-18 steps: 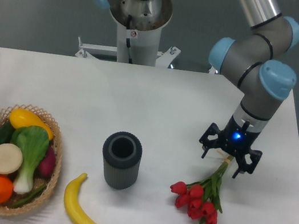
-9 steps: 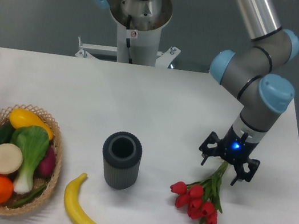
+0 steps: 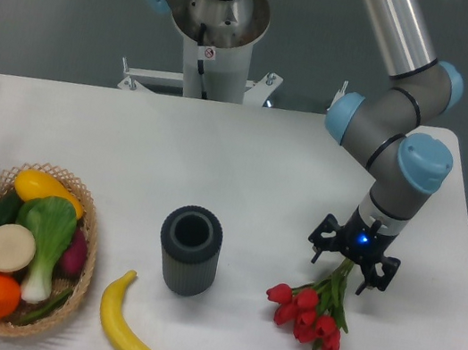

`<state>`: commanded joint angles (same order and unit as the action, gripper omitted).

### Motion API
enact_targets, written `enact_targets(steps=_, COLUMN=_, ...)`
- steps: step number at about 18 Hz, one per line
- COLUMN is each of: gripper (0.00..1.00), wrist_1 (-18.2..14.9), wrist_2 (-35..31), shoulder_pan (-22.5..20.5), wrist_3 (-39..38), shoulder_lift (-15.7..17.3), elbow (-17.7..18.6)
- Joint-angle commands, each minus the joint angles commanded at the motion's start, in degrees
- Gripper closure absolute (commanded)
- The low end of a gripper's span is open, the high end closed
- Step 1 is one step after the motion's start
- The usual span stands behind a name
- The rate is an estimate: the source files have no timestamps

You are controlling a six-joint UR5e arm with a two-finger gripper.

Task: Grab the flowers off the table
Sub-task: 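Lower the gripper onto the tulip stems and close it around them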

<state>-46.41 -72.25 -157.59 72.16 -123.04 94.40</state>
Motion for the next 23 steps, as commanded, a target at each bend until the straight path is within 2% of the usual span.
enact_targets(steps=17, gripper=0.00, wrist_1=1.05, wrist_2=-1.41, shoulder_pan=0.88, wrist_3=0.00, shoulder_lift=-1.58, elbow=-0.44)
enact_targets(steps=20, gripper=0.27, wrist_1=1.05, wrist_2=-1.41, shoulder_pan=0.88, wrist_3=0.00, shoulder_lift=-1.58, elbow=-0.44)
enact_targets(steps=23, gripper=0.45, wrist_1=1.05, wrist_2=-1.49, shoulder_pan=0.88, wrist_3=-0.09, shoulder_lift=-1.41, elbow=-0.44)
